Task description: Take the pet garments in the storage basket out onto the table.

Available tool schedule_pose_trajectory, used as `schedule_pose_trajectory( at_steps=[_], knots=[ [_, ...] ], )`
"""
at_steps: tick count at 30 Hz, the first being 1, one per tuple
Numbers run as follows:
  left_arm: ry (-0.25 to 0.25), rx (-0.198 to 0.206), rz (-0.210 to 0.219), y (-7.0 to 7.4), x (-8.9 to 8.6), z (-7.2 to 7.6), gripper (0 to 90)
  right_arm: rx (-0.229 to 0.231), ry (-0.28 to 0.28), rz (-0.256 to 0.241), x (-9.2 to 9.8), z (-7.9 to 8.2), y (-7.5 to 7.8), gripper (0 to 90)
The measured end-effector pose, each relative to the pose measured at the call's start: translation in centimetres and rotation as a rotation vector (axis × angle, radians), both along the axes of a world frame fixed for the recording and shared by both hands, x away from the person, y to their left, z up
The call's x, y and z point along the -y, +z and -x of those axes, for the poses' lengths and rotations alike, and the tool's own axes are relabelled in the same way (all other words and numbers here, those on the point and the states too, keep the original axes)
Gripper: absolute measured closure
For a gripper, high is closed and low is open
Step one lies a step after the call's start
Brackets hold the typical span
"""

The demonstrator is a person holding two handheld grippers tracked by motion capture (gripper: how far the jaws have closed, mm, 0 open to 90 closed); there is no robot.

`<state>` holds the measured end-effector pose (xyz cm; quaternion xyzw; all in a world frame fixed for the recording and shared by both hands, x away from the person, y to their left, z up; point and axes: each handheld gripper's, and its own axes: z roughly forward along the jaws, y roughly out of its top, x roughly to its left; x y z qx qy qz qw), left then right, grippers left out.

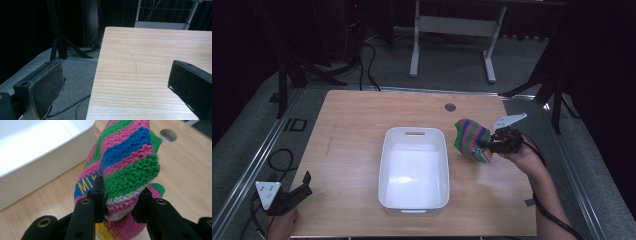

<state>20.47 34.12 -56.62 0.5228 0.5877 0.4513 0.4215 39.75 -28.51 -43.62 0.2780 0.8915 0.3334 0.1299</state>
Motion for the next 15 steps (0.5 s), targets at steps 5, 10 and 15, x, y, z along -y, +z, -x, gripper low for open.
schedule_pose_trajectory(
  at_steps=[5, 10, 15],
  knots=[
    [0.000, 0.000, 0.000, 0.0, 0.0, 0.0, 0.9, -0.038, -0.032, 0.010, 0.1, -0.5, -3.5, 68.5],
    [0.000, 0.000, -0.001, 0.0, 0.0, 0.0, 0.9, -0.095, -0.051, 0.001, 0.3, -0.7, -6.4, 68.4],
    [-0.001, -0.001, -0.004, 0.0, 0.0, 0.0, 0.9, -0.124, -0.062, -0.002, 0.5, -0.6, -8.2, 67.9]
  ],
)
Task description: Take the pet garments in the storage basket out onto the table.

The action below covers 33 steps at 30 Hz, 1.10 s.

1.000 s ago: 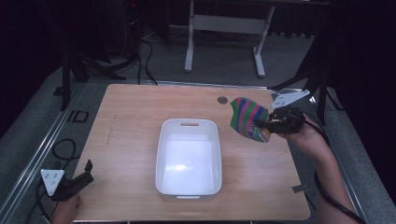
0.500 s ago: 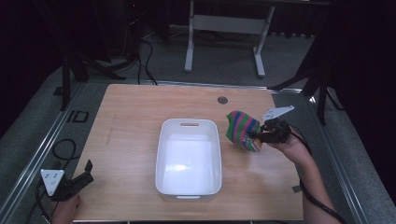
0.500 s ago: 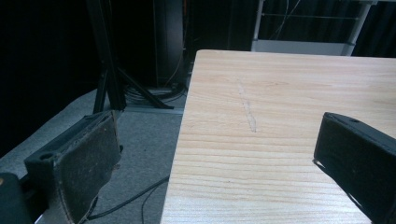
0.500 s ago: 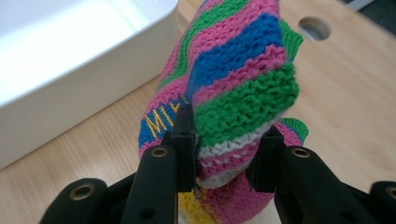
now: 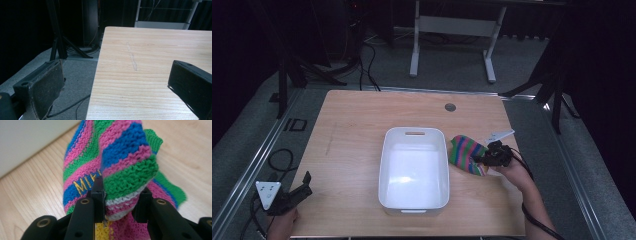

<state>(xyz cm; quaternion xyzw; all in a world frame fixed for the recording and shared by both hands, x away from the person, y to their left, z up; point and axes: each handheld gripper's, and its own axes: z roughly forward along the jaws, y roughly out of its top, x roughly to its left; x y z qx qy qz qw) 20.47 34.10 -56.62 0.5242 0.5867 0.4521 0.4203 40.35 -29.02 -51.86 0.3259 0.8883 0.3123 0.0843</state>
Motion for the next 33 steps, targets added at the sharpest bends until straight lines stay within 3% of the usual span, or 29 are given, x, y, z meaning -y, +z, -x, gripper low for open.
schedule_pose_trajectory(
  at_steps=[4, 7, 12, 14, 15, 19, 25, 33],
  knots=[
    [0.001, 0.000, 0.000, 0.0, 0.0, 0.0, 0.9, -0.009, -0.015, -0.011, -0.1, 0.0, -0.7, 66.2],
    [0.001, 0.000, 0.001, 0.0, 0.0, 0.0, 0.9, 0.000, -0.013, 0.010, -0.2, 0.1, -0.4, 59.6],
    [0.002, 0.001, 0.003, 0.0, 0.0, 0.0, 0.9, 0.043, -0.039, 0.008, 0.2, 0.3, 1.1, 37.3],
    [0.001, 0.000, 0.000, 0.0, 0.0, 0.0, 0.9, 0.049, -0.045, 0.001, 0.3, 0.4, 1.4, 34.1],
    [0.001, 0.000, 0.000, 0.0, 0.0, 0.0, 0.9, 0.073, -0.056, -0.017, 0.7, 0.6, 2.1, 28.5],
    [0.002, -0.001, 0.000, 0.0, 0.0, 0.0, 0.9, 0.092, -0.046, -0.047, 1.3, 1.1, 3.4, 14.2],
    [0.003, -0.001, -0.001, 0.0, 0.0, 0.0, 0.9, 0.107, -0.062, -0.053, 2.5, 2.1, 4.1, 13.6],
    [0.002, 0.000, 0.000, 0.0, 0.0, 0.0, 0.9, 0.163, -0.162, -0.098, 4.9, 3.5, 3.7, 13.7]
  ],
)
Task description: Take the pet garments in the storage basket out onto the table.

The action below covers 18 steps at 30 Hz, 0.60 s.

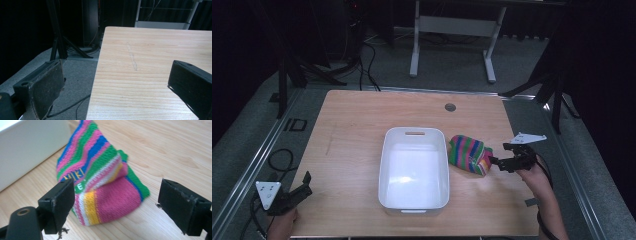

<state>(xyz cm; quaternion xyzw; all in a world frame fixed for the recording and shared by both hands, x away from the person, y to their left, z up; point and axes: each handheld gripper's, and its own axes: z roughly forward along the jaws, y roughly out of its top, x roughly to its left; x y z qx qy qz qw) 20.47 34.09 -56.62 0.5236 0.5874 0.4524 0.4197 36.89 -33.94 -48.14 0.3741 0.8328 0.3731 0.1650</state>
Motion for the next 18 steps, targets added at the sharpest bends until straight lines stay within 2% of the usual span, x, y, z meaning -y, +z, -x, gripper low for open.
schedule_pose_trajectory(
  at_steps=[11, 14, 18],
  knots=[
    [0.000, 0.000, 0.000, 0.0, 0.0, 0.0, 0.9, 0.038, -0.113, -0.045, 2.6, 2.6, -1.6, 13.8],
    [-0.001, 0.001, -0.001, 0.0, 0.0, 0.0, 0.9, 0.076, -0.161, -0.060, 3.2, 3.9, -2.4, 13.8],
    [-0.001, 0.000, -0.001, 0.0, 0.0, 0.0, 0.9, 0.097, -0.196, -0.074, 3.8, 4.9, -3.0, 13.8]
  ],
)
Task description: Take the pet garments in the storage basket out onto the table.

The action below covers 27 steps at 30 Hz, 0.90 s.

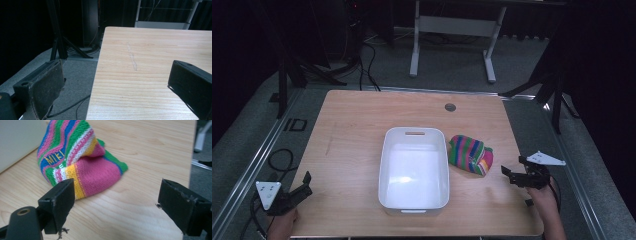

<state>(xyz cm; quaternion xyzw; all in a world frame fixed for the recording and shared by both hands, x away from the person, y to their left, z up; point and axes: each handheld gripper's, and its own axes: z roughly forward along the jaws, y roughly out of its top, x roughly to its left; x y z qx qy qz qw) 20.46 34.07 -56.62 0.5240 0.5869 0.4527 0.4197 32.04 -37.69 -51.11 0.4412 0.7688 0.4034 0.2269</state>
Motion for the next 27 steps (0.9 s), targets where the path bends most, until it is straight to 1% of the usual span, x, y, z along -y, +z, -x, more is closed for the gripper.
schedule_pose_trajectory(
  at_steps=[1, 2, 3, 6, 9, 10, 11, 12, 13, 14, 17, 19, 22, 23, 27],
  knots=[
    [0.000, 0.001, 0.000, 0.0, 0.0, 0.0, 0.9, 0.019, -0.033, -0.001, 0.3, 0.7, -0.4, 13.8],
    [0.000, 0.001, 0.000, 0.0, 0.0, 0.0, 0.9, 0.019, -0.033, -0.001, 0.3, 0.7, -0.4, 13.8],
    [0.000, 0.000, -0.001, 0.0, 0.0, 0.0, 0.9, 0.035, -0.059, -0.007, 0.6, 1.3, -0.8, 13.8],
    [0.000, 0.000, 0.000, 0.0, 0.0, 0.0, 0.9, 0.054, -0.098, -0.035, 1.0, 2.1, -1.5, 13.8],
    [0.000, 0.001, -0.001, 0.0, 0.0, 0.0, 0.9, 0.076, -0.146, -0.027, 1.2, 2.9, -2.4, 13.7],
    [0.000, 0.001, -0.001, 0.0, 0.0, 0.0, 0.9, 0.090, -0.171, -0.035, 1.4, 3.3, -2.7, 13.7],
    [0.000, 0.001, -0.002, 0.0, 0.0, 0.0, 0.9, 0.090, -0.171, -0.035, 1.4, 3.3, -2.7, 13.7],
    [0.000, 0.001, -0.003, 0.0, 0.0, 0.0, 0.9, 0.098, -0.189, -0.046, 1.4, 3.5, -2.8, 13.8],
    [0.000, 0.001, -0.002, 0.0, 0.0, 0.0, 0.9, 0.111, -0.233, -0.071, 1.7, 3.9, -3.1, 13.7],
    [0.000, 0.001, -0.002, 0.0, 0.0, 0.0, 0.9, 0.122, -0.255, -0.085, 1.9, 4.2, -3.2, 13.8],
    [0.000, 0.001, -0.002, 0.0, 0.0, 0.0, 0.9, 0.149, -0.301, -0.092, 2.3, 4.8, -3.2, 13.7],
    [-0.001, 0.001, -0.003, 0.0, 0.0, 0.0, 0.9, 0.163, -0.319, -0.115, 2.6, 5.2, -3.4, 13.8],
    [0.000, 0.000, -0.004, 0.0, 0.0, 0.0, 0.9, 0.166, -0.328, -0.152, 2.9, 5.7, -3.6, 13.8],
    [0.000, 0.001, -0.004, 0.0, 0.0, 0.0, 0.9, 0.162, -0.327, -0.159, 3.0, 5.7, -3.7, 13.8],
    [0.000, 0.000, -0.004, 0.0, 0.0, 0.0, 0.9, 0.170, -0.341, -0.165, 3.0, 6.0, -4.2, 13.8]
  ],
)
